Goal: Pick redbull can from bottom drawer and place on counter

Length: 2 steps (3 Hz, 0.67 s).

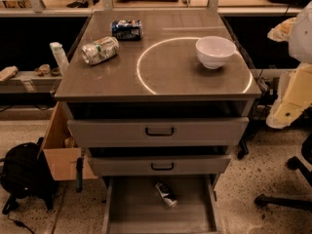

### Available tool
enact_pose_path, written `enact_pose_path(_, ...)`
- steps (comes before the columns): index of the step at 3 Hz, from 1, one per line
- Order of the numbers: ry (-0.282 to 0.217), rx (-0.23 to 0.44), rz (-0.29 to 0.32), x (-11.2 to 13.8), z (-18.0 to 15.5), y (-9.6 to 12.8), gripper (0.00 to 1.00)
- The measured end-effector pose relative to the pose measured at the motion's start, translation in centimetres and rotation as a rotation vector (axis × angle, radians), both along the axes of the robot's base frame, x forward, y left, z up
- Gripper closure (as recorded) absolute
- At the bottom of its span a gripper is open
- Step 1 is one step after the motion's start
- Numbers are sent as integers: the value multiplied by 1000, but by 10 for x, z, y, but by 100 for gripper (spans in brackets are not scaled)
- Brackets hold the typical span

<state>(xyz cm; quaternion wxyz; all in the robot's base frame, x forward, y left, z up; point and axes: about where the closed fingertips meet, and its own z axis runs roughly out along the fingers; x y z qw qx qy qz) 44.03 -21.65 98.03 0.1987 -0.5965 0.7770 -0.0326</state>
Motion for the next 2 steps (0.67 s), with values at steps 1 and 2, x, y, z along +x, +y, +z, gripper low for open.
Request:
enact_pose_path(1, -3, 3, -2, 0, 1, 0, 0)
enact_pose_path(2, -14, 30, -73, -1, -1, -2, 0)
